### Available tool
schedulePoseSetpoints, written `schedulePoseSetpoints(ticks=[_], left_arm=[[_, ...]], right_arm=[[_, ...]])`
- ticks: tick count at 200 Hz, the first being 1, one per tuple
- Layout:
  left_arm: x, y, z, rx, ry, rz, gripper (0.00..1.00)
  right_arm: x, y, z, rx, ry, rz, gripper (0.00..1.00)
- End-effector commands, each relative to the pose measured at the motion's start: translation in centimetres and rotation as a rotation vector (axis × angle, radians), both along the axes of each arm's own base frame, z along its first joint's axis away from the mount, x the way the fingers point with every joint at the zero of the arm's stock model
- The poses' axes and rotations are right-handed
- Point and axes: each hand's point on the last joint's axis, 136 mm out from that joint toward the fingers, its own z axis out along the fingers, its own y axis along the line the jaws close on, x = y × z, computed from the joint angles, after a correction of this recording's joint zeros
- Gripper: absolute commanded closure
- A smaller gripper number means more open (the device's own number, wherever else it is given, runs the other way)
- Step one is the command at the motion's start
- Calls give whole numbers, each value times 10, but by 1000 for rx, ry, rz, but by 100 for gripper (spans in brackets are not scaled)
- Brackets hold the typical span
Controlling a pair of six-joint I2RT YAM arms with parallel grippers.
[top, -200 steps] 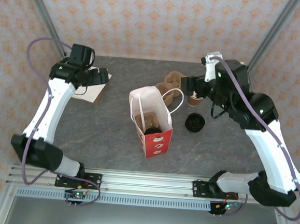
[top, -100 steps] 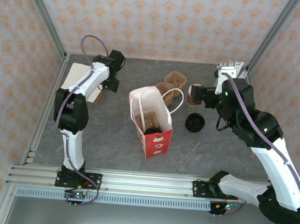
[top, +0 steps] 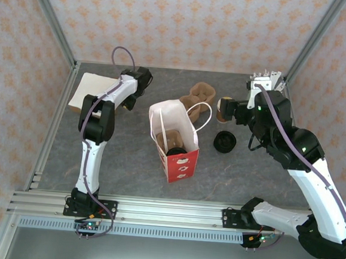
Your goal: Pack the takeout coffee
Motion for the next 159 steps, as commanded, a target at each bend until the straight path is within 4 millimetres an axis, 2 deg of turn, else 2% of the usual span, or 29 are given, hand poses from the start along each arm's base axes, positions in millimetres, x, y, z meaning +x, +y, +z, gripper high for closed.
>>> schedulePoseSetpoints(ticks=[1,81,129,159], left_arm=[[7,2,12,66,-21,-17,32],[5,3,-6,76,20,-24,59],[4,3,-1,74,7,-22,79],[5,2,12,67,-18,-28,85]], right_arm=[[4,-4,1,-14,-17,-23,1],[8,1,-1,-20,-9,-9,1],[8,2,-2,-21,-8,-8,0],[8,1,-3,-24,-4,-9,1]])
